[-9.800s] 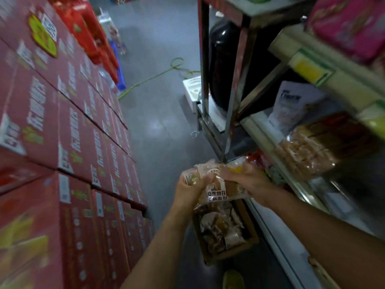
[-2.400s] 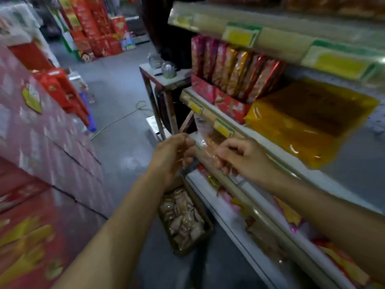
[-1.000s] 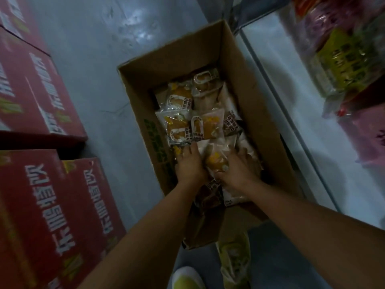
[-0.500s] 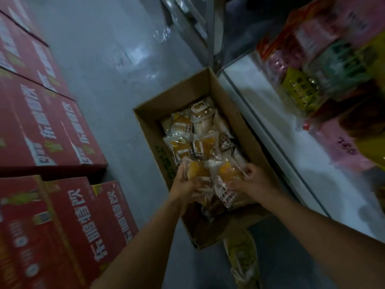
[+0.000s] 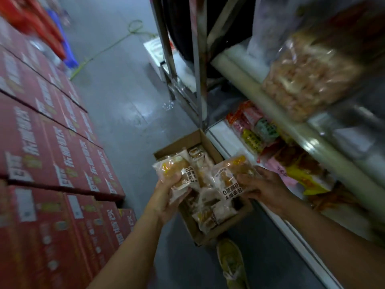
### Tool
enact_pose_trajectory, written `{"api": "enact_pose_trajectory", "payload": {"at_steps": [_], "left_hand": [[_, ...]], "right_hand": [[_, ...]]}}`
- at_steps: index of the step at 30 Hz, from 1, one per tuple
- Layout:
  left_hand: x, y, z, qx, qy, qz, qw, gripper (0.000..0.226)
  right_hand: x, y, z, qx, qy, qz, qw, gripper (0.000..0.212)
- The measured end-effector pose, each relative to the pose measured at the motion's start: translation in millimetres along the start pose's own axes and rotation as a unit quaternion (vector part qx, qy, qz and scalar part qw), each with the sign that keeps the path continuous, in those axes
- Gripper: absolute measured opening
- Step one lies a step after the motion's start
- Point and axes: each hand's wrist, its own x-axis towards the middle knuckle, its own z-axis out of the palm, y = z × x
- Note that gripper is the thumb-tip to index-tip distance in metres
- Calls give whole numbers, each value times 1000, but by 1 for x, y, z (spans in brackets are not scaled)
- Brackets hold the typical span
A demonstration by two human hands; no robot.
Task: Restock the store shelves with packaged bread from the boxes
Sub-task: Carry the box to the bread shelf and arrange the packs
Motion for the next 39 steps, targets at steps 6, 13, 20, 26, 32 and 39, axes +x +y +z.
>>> {"api": "enact_pose_trajectory", "payload": {"at_steps": [6,13,20,26,32,39], "left_hand": [[-104,43,69,27,-78,59,995,52],[-218,82,139,124,-136,135,974,72],[-322,127,185,184,-180,223,940,61],[-406,143,232,196,-258,255,911,32],[-458,155,279,262,-310,280,870,50],[-510,156,351,266,-376,285,840,39]], "right_hand": [[-93,-67,25,94,-49,-54,993,55],[-208,-121,56,61,-19,-141,988,56],[-319,-176,54,72,-29,-198,977,46],[-413,-217,52,-24,1,-248,969,56],[-498,-249,32,-20,64,-322,944,38],[-588,-280,-6,-75,116,-371,918,31]]}}
